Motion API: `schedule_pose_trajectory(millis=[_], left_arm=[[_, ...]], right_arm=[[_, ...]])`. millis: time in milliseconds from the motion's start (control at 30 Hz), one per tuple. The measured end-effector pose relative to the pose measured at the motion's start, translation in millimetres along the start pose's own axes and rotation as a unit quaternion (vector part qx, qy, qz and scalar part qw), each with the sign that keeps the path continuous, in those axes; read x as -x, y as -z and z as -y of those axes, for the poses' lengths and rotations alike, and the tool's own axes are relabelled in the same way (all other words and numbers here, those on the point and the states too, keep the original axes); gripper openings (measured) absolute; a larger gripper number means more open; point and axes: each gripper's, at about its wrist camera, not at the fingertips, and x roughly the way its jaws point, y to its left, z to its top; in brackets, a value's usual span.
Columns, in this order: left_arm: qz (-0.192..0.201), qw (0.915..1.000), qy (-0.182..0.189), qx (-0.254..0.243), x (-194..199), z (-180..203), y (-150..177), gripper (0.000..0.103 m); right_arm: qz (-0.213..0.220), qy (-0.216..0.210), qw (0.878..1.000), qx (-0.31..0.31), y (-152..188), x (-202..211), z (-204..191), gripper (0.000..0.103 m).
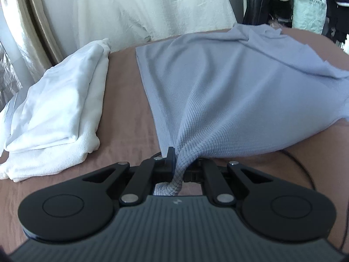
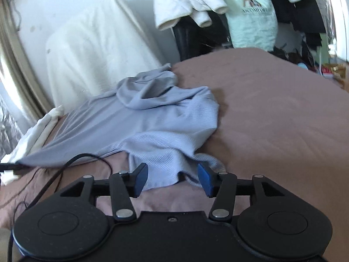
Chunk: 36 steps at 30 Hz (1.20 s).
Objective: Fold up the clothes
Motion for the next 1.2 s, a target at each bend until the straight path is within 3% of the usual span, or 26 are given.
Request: schedule_pose_trajectory(millis=[67, 133, 200, 300, 467, 500, 600, 700, 767, 867, 933, 1000, 1100, 1200], left_arm=[[0.002, 1.0000, -0.005, -0.003, 2, 3, -5, 0.005], [-0.001, 1.0000, -0.005, -0.001, -1, 4, -10, 0.004], [-0.006, 0.9999, -0.005, 0.006, -5, 3, -12, 0.005], [-0.020, 0.9997, -0.011, 0.010, -16, 3, -8, 0.005], [-0.034, 0.9992, -0.022, -0.003, -34, 8, -2, 0.004], [-0.037, 0.9990, -0.018, -0.018, -38, 15, -1, 0.004], [-0.027, 0.9974, -0.021, -0.063, -37, 32, -2, 0.004], [0.061, 0.9950, -0.050, -0.061, 9, 21, -20, 0.003], [0.126, 0.9897, -0.057, -0.035, 52, 6, -31, 0.004], [0.163, 0.9848, -0.060, 0.003, 90, -3, -26, 0.003], [0.133, 0.9875, -0.082, -0.023, 81, 6, -11, 0.003], [0.082, 0.9905, -0.099, -0.049, 60, 13, 6, 0.003], [0.032, 0.9938, -0.102, -0.033, 41, 4, 18, 0.004], [0.026, 0.9950, -0.096, 0.003, 48, -10, 19, 0.004]], right_arm=[[0.000, 0.013, 1.000, 0.015, 2, -1, -6, 0.062], [-0.001, 0.028, 0.999, 0.030, 3, -5, -11, 0.072], [-0.004, 0.044, 0.998, 0.035, 3, -10, -13, 0.076], [-0.017, 0.065, 0.998, -0.008, 0, -27, 1, 0.077], [-0.045, 0.042, 0.995, -0.074, 7, -59, 27, 0.076], [-0.038, 0.041, 0.996, -0.063, 8, -62, 24, 0.069], [-0.030, 0.017, 0.999, -0.039, 1, -69, 14, 0.012], [0.022, 0.026, 0.999, 0.003, -24, -43, -2, 0.011], [0.076, 0.011, 0.997, -0.006, -46, 1, -7, 0.008], [0.108, 0.015, 0.994, 0.021, -54, 55, -27, 0.007], [0.094, 0.026, 0.994, 0.045, -46, 67, -37, 0.007], [0.046, 0.041, 0.997, 0.040, -27, 52, -33, 0.007], [-0.004, 0.048, 0.999, -0.001, 1, 29, -16, 0.007], [0.002, 0.018, 0.999, -0.027, 10, 38, -13, 0.007]])
